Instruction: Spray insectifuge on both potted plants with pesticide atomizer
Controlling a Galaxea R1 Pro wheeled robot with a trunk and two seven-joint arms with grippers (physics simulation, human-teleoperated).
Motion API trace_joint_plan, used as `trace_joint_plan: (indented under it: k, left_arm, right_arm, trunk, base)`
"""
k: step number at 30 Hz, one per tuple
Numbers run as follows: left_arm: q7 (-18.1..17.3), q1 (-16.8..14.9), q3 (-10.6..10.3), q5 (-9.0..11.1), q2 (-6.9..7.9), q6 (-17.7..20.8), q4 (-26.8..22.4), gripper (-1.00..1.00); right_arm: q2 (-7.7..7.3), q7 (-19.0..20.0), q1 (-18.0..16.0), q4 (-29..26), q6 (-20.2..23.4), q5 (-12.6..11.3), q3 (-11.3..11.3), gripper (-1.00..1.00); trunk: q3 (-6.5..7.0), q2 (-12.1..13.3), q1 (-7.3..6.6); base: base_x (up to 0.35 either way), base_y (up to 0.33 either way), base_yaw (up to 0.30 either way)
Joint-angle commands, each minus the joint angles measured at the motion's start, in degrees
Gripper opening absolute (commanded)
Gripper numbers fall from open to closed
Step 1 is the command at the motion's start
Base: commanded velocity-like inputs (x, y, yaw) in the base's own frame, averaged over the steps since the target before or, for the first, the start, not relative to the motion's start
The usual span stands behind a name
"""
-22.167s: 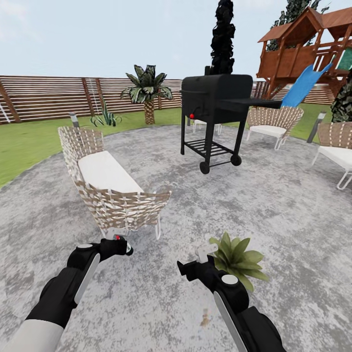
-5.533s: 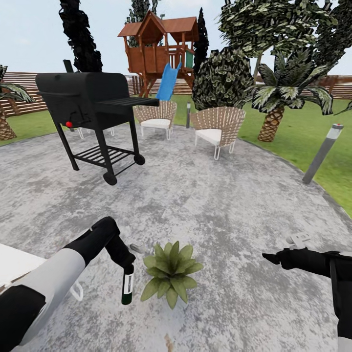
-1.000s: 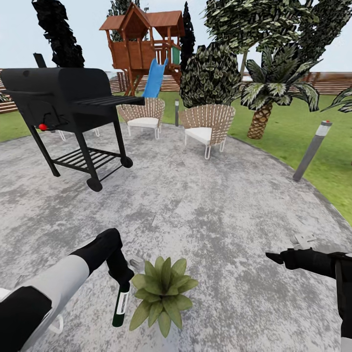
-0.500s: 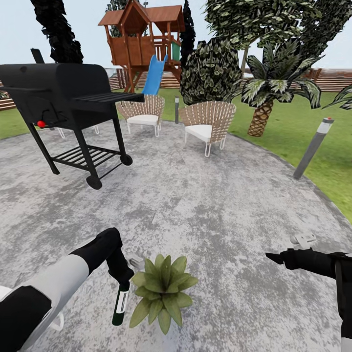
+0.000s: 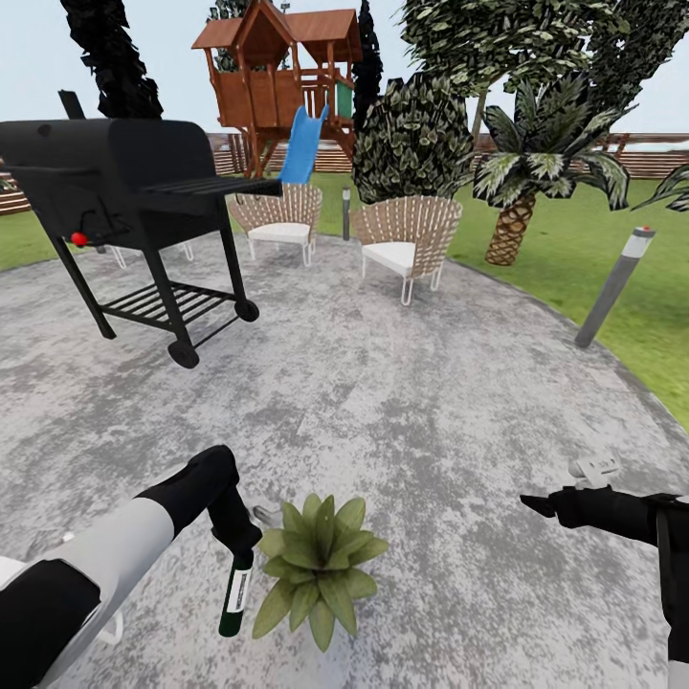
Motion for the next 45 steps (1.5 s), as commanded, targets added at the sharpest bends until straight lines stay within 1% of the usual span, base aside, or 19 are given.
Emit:
trace_joint_plan:
  k: [1, 6, 16, 21, 33, 45]
  left_arm:
    - [-0.6, 0.0, -0.1, -0.5, 0.02, 0.5, -0.1, -1.0]
    - [-0.6, 0.0, -0.1, -0.5, 0.1, 0.5, -0.1, -1.0]
    - [-0.4, 0.0, -0.1, -0.6, 0.46, 0.5, -0.1, -1.0]
    - [0.8, 0.0, -0.1, -0.6, 0.58, 0.5, 0.0, -1.0]
    - [1.5, 0.1, 0.1, -0.6, 0.46, 0.5, 0.1, -1.0]
    - [1.5, 0.2, 0.1, -0.6, 0.51, 0.5, 0.1, -1.0]
  right_arm:
    - [0.0, 0.6, -0.1, -0.1, 0.4, 0.5, 0.0, 1.0]
    - [0.0, 0.6, -0.1, -0.1, 0.3, 0.5, 0.0, 1.0]
    - [0.0, 0.6, -0.1, -0.1, 0.3, 0.5, 0.0, 1.0]
    - [0.0, 0.6, -0.1, -0.1, 0.3, 0.5, 0.0, 1.0]
    - [0.0, 0.6, -0.1, -0.1, 0.3, 0.5, 0.0, 1.0]
    - [0.0, 0.5, -0.1, -0.1, 0.2, 0.5, 0.0, 1.0]
  trunk:
    - [-0.24, -0.4, 0.22]
    - [-1.14, -2.4, 1.32]
    - [-1.14, -2.4, 1.32]
    - [-2.03, -4.5, 2.42]
    - [-2.12, -4.5, 2.42]
    - [-3.09, -4.5, 2.42]
  base:
    - [0.0, 0.0, 0.0]
    - [0.0, 0.0, 0.0]
    - [0.0, 0.0, 0.0]
    - [0.0, 0.0, 0.0]
    - [0.0, 0.0, 0.0]
    - [0.0, 0.0, 0.0]
